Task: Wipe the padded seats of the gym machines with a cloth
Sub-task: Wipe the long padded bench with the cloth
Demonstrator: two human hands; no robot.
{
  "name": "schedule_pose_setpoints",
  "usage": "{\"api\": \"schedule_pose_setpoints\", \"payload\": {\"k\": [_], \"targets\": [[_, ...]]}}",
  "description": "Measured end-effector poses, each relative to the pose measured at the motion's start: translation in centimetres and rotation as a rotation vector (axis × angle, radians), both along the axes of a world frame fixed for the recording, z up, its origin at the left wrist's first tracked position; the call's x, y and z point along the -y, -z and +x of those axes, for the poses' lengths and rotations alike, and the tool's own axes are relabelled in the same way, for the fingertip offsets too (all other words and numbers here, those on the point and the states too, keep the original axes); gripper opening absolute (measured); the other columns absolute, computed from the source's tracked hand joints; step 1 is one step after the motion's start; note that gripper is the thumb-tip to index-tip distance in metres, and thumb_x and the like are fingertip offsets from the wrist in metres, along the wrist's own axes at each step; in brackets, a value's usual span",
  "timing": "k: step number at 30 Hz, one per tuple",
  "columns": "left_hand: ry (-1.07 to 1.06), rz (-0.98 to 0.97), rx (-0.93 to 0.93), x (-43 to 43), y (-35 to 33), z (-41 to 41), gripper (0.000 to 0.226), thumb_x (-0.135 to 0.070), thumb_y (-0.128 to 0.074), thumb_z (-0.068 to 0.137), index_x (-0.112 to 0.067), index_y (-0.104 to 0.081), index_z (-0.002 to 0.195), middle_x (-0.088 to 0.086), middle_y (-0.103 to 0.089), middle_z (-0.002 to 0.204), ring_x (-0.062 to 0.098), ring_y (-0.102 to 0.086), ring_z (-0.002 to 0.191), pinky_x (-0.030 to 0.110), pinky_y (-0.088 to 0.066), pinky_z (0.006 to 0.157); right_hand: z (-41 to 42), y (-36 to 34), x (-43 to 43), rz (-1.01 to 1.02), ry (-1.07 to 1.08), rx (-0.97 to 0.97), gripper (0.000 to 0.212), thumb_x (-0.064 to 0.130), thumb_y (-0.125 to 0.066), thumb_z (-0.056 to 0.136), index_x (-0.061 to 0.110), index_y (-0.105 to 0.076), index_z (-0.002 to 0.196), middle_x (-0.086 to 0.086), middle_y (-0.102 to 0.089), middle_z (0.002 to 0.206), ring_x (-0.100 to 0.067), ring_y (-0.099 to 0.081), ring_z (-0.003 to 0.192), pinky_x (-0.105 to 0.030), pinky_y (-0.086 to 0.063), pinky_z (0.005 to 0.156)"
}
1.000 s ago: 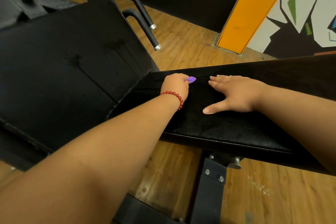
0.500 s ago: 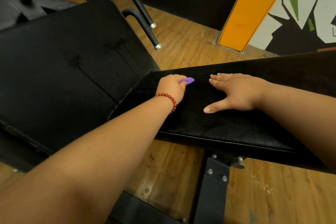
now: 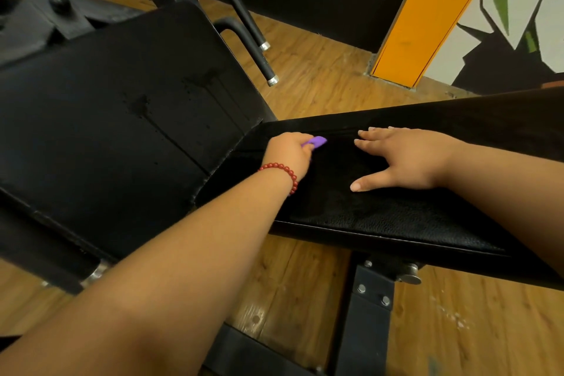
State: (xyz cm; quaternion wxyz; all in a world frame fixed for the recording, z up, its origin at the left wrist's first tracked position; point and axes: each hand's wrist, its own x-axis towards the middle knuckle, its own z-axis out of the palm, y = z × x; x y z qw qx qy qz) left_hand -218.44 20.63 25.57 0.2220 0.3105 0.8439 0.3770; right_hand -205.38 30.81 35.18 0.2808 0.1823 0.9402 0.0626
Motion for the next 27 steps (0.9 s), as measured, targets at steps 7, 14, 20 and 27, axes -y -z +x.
{"api": "schedule_pose_setpoints", "payload": {"k": [7,14,20,27], "targets": [[-0.045,0.049,-0.04,1.1,0.8,1.8,0.037,-0.024,-0.047,0.102,-0.026,-0.052,0.138,-0.004,-0.055,0.138,0.015,-0.05,0.127,0.027,-0.034,0.108,-0.8,0.5,0.2,0.025,-0.035,0.032,0.102,0.078,-0.037,0.076,0.023,-0.007,0.155,0.003,0.0,0.163,-0.016,-0.002,0.149,-0.036,-0.009,0.119],[-0.034,0.045,-0.063,1.2,1.2,0.0,0.034,-0.025,-0.048,0.101,-0.024,-0.057,0.134,-0.002,-0.059,0.134,0.015,-0.054,0.121,0.026,-0.037,0.103,-3.3,2.5,0.9,-0.051,-0.033,-0.01,0.099,0.075,-0.045,0.08,0.022,-0.009,0.155,0.003,-0.004,0.163,-0.014,-0.004,0.149,-0.035,-0.008,0.12],[-0.054,0.061,-0.01,1.6,1.6,-0.1,0.033,-0.025,-0.049,0.101,-0.028,-0.057,0.133,-0.004,-0.06,0.131,0.005,-0.056,0.106,0.021,-0.041,0.094,-3.2,2.7,0.7,-0.037,-0.048,-0.003,0.099,0.076,-0.044,0.08,0.022,-0.008,0.156,0.004,-0.003,0.163,-0.013,-0.003,0.149,-0.034,-0.008,0.119],[0.032,0.106,-0.014,2.4,1.7,-0.2,0.034,-0.026,-0.051,0.099,-0.028,-0.058,0.132,-0.008,-0.061,0.129,0.007,-0.057,0.109,0.019,-0.037,0.095,-3.4,2.8,0.7,-0.028,-0.053,-0.002,0.101,0.078,-0.043,0.079,0.022,-0.008,0.156,0.004,-0.003,0.163,-0.014,-0.004,0.149,-0.037,-0.01,0.121]]}}
